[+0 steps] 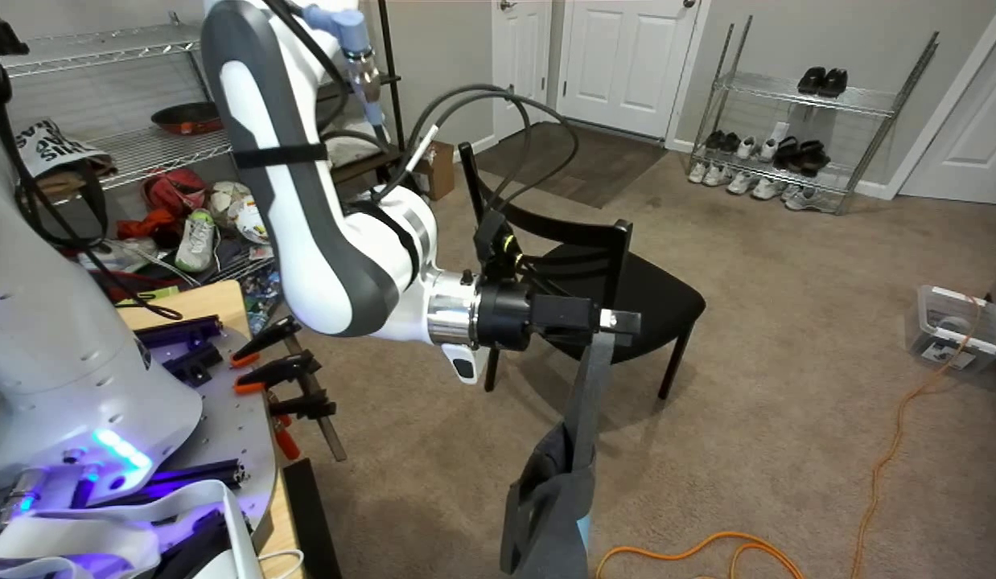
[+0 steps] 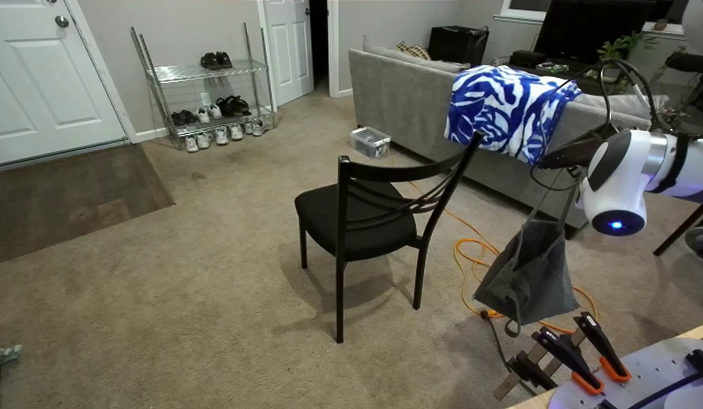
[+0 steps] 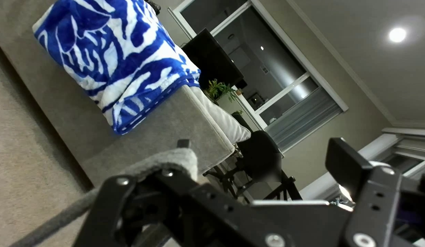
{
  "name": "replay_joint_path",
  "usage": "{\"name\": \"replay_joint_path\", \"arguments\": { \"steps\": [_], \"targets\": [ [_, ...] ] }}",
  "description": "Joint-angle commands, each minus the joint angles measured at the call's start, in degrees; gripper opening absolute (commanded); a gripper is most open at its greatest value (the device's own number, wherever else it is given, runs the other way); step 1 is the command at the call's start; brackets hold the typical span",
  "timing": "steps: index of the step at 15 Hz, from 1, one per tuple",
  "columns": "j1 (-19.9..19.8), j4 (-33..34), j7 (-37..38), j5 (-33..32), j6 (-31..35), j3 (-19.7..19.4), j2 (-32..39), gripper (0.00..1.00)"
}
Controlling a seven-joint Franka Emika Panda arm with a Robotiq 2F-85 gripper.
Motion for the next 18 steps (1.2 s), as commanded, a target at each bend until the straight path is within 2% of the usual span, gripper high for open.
{"name": "replay_joint_path", "arguments": {
  "steps": [1, 6, 11, 12, 18],
  "targets": [
    [1.95, 3.18, 1.48, 0.0, 3.55, -4.14, 1.05, 1.0],
    [1.97, 8.09, 0.96, 0.0, 6.79, -6.71, 2.48, 1.0],
    [-0.49, 15.53, -0.53, 0.8, 11.04, -6.42, 4.19, 1.0],
    [-5.48, 16.55, -2.59, 0.25, 10.46, -1.57, 3.28, 1.0],
    [-9.12, 22.07, -5.99, 1.65, 11.92, 4.0, 3.16, 1.0]
  ]
}}
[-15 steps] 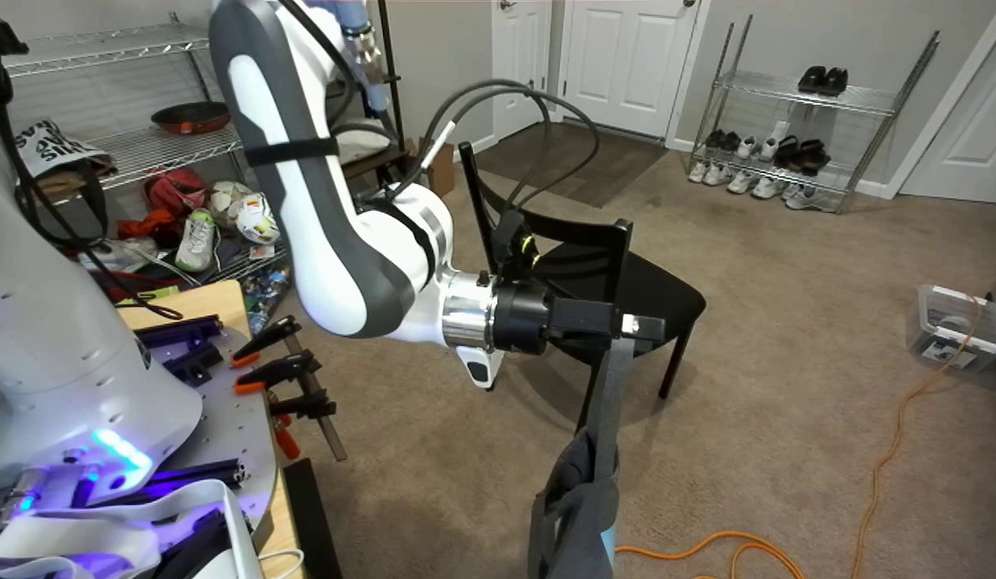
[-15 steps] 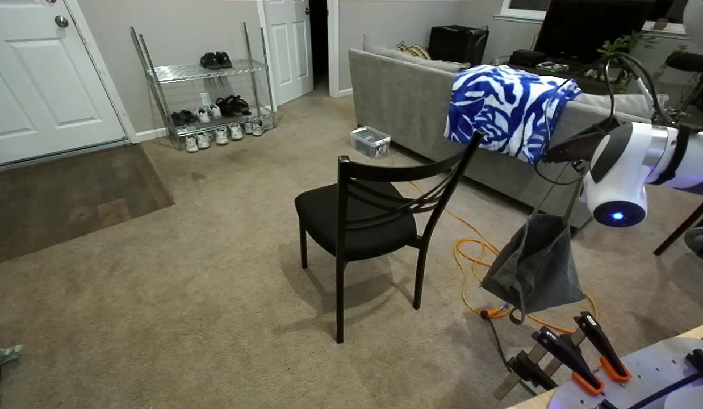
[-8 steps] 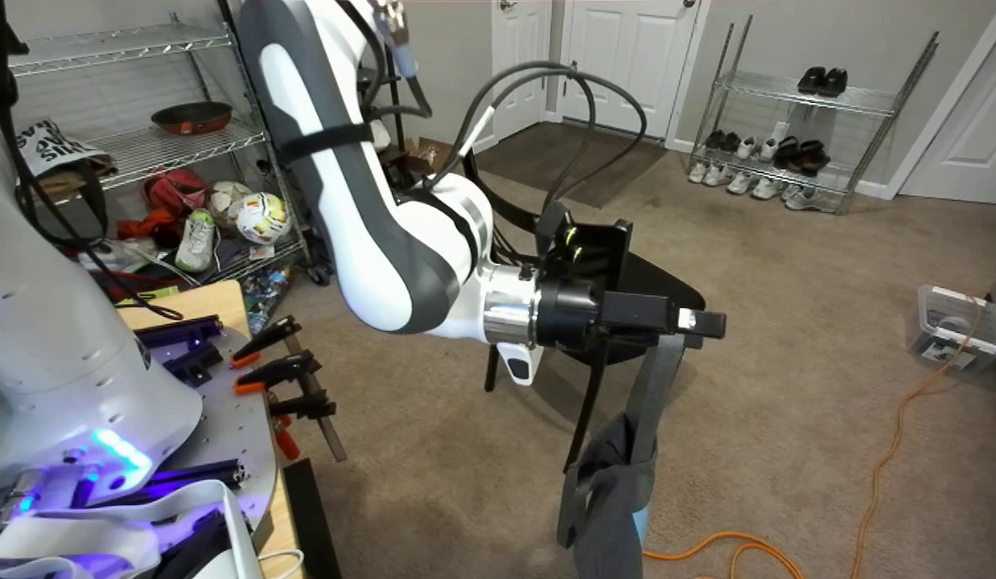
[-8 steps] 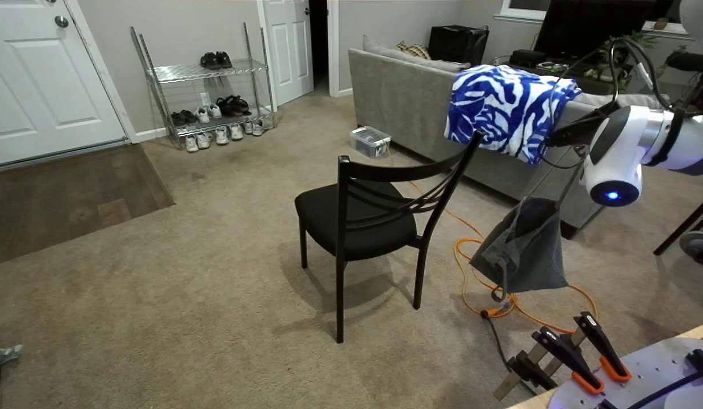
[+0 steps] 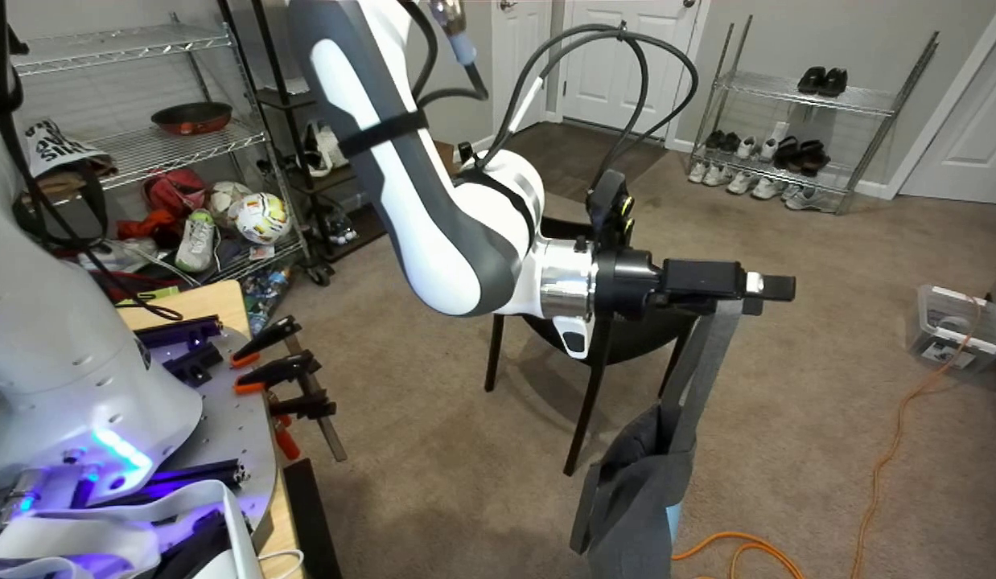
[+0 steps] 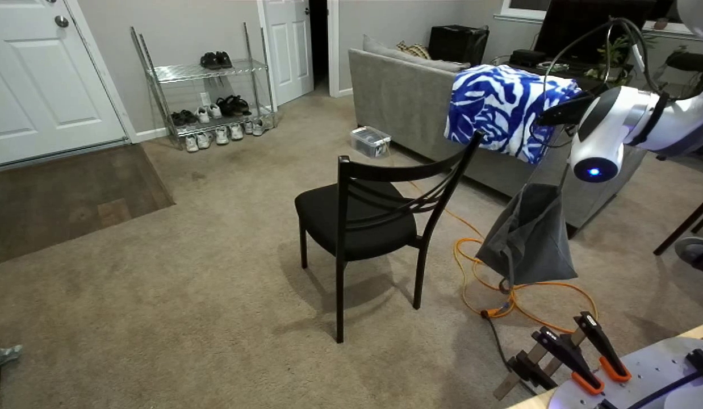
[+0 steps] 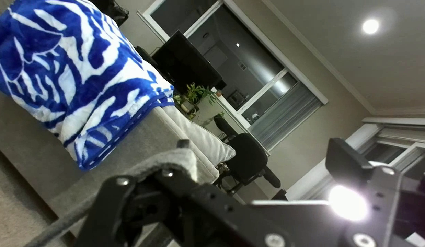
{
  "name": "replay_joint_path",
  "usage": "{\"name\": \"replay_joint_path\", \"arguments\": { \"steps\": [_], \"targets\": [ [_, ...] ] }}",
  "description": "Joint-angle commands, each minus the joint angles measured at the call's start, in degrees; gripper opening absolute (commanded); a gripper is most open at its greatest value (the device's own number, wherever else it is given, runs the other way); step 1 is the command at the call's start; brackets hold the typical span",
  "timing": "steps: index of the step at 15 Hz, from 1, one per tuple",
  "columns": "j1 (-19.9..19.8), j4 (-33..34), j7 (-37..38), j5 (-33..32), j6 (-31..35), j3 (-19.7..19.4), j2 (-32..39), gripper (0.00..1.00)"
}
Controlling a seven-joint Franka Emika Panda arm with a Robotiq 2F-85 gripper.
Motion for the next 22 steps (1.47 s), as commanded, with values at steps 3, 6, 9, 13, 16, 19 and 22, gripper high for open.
{"name": "replay_joint_path", "arguments": {
  "steps": [3, 6, 9, 13, 16, 19, 22],
  "targets": [
    [-2.08, 4.31, -4.42, 2.04, 2.56, 4.51, -1.24, 1.0],
    [-1.86, 6.13, -5.9, 3.24, 3.44, 6.08, -1.9, 1.0],
    [-1.6, 7.55, -7.04, 4.84, 3.95, 7.35, -2.91, 1.0],
    [-1.29, 8.84, -8.5, 6.37, 3.71, 8.63, -4.65, 1.0],
    [-0.88, 9.11, -9.41, 7.59, 3.46, 9.74, -6.39, 1.0],
    [-0.3, 8.42, -9.63, 7.67, 3.22, 10.9, -7.83, 1.0],
    [-0.75, 9.71, -7.73, 6.32, 2.4, 11.54, -5.55, 1.0]
  ]
}}
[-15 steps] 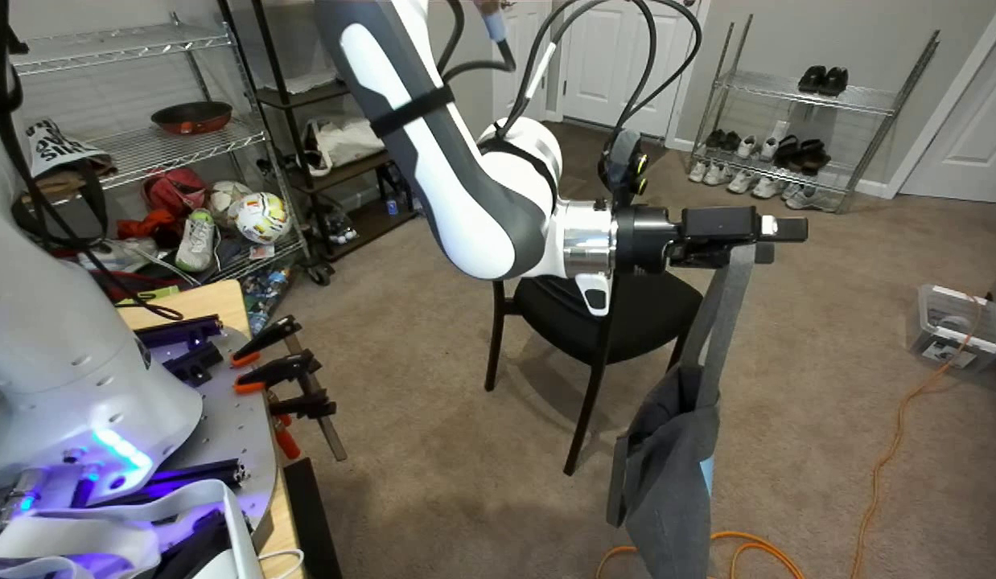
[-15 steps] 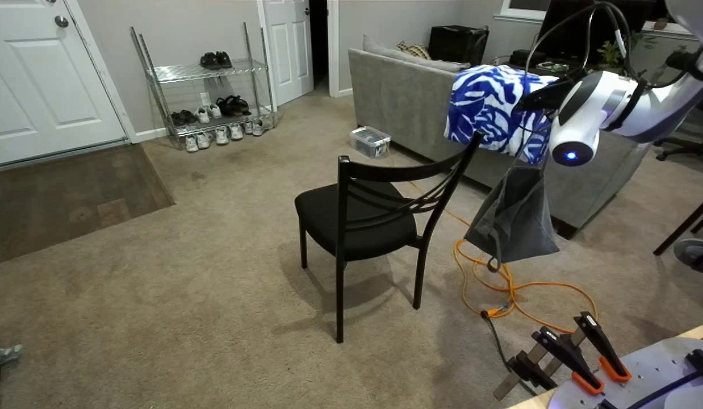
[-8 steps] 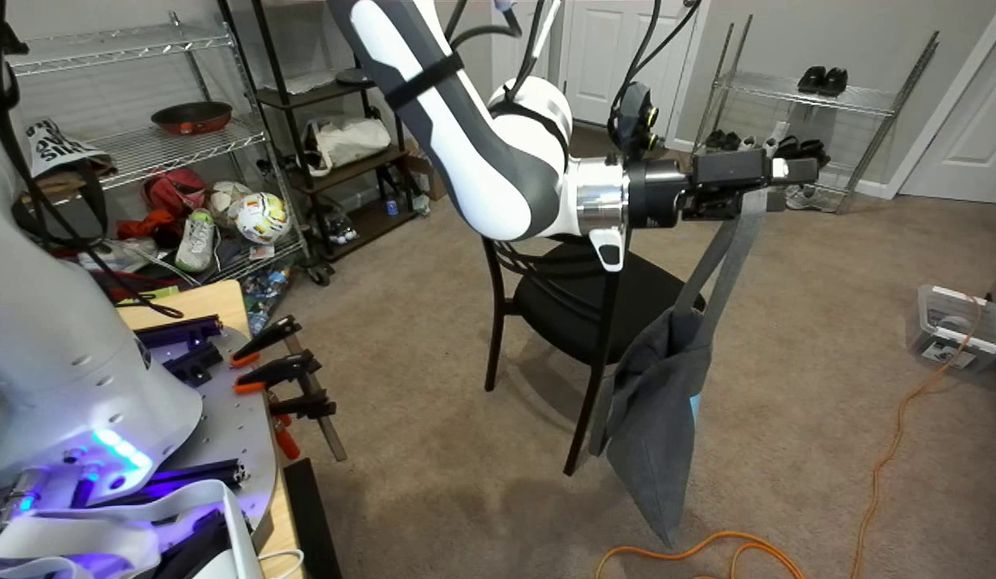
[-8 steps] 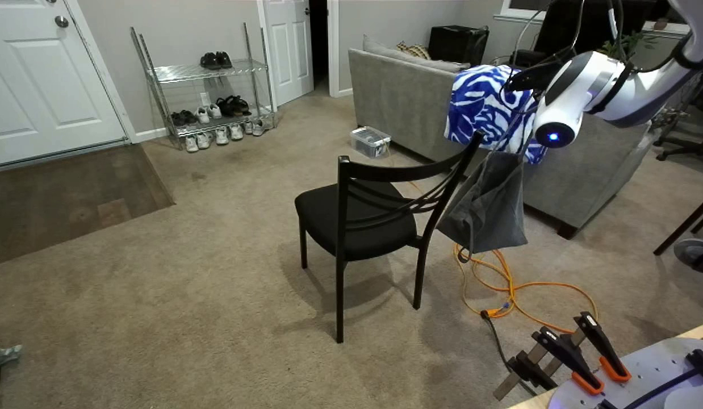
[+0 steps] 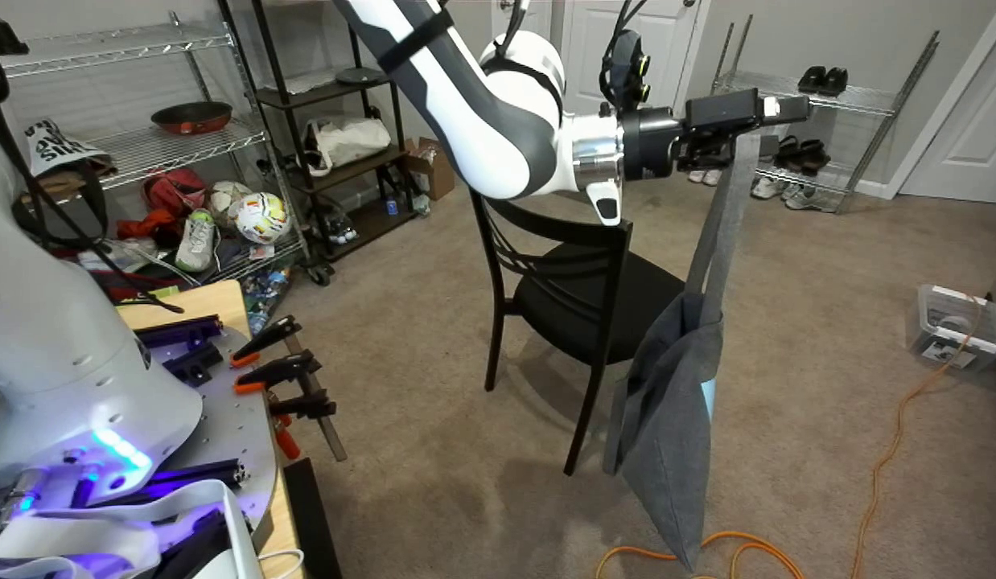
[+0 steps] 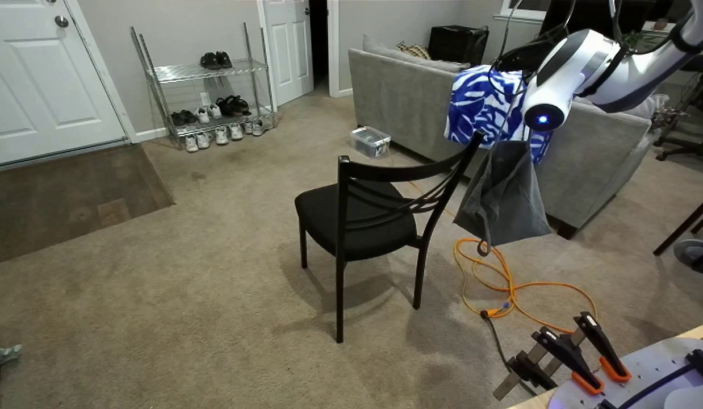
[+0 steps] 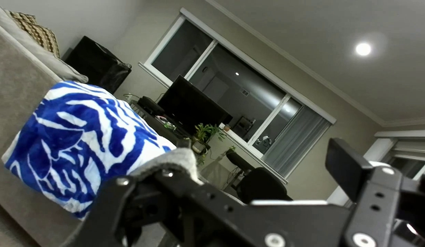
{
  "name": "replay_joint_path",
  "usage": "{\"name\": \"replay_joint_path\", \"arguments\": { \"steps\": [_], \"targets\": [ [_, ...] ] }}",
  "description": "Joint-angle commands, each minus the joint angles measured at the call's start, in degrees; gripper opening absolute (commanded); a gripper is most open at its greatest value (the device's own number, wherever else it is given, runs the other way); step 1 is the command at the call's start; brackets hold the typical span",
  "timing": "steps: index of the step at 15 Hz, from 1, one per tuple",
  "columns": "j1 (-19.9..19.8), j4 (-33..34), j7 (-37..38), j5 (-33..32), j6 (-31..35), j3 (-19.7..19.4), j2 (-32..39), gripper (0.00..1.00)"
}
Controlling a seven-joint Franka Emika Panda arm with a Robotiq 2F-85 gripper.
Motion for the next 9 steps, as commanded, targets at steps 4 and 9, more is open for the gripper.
{"name": "replay_joint_path", "arguments": {
  "steps": [4, 9],
  "targets": [
    [-0.33, -0.37, -0.07, 0.03, -0.13, 0.72, -0.14, 1.0],
    [-1.02, 1.21, -1.48, 0.31, -0.27, -0.09, 2.11, 1.0]
  ]
}}
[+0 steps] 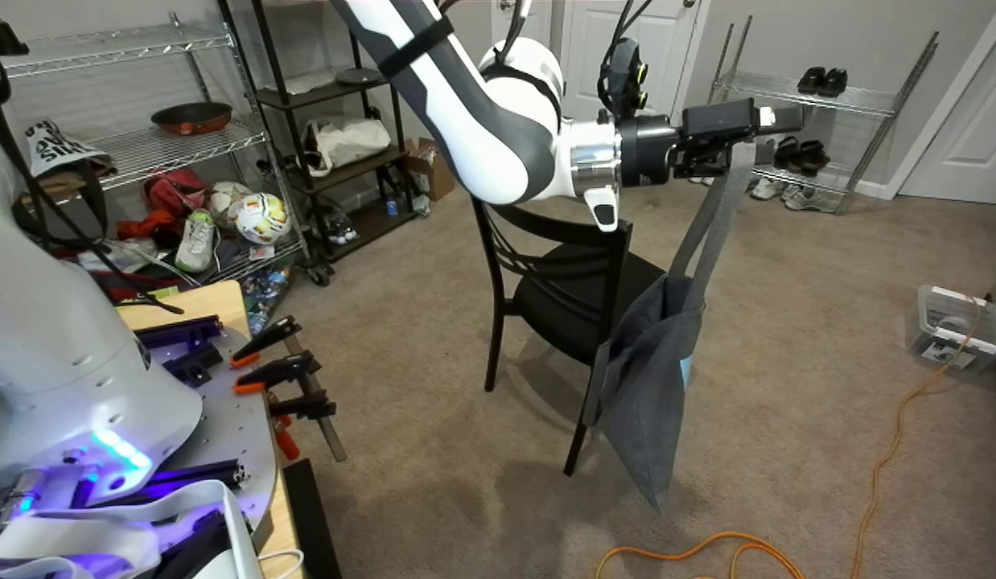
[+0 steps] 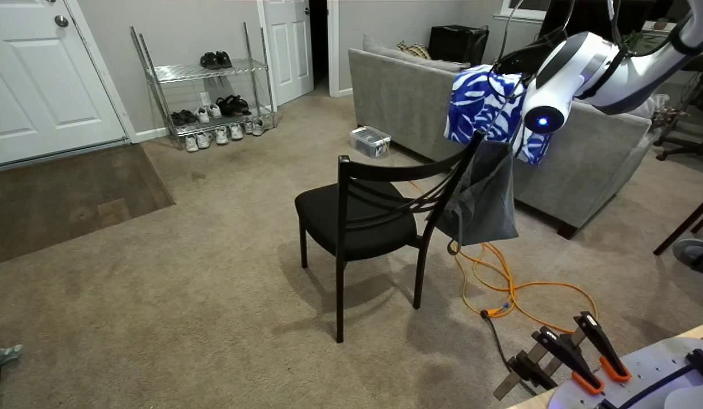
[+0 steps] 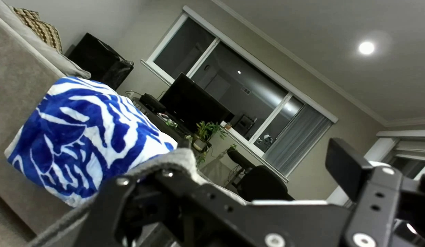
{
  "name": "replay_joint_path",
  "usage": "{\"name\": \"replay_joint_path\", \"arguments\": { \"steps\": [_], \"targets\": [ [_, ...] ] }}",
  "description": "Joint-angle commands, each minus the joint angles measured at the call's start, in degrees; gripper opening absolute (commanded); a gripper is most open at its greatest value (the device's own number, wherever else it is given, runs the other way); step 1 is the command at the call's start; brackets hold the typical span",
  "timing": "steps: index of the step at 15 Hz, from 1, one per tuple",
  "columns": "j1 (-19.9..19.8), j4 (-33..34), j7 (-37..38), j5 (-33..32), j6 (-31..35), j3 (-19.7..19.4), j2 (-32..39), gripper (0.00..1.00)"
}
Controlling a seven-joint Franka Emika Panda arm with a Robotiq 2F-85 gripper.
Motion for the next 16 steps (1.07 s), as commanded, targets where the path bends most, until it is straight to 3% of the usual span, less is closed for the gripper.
{"name": "replay_joint_path", "arguments": {
  "steps": [1, 10, 16],
  "targets": [
    [-0.63, 2.1, -1.86, 1.08, -0.69, -0.07, 2.58, 1.0],
    [-0.02, 11.29, -6.26, 7.28, 0.22, 1.12, 11.0, 1.0],
    [0.83, 15.76, -6.99, 9.96, 0.79, 2.42, 12.53, 1.0]
  ]
}}
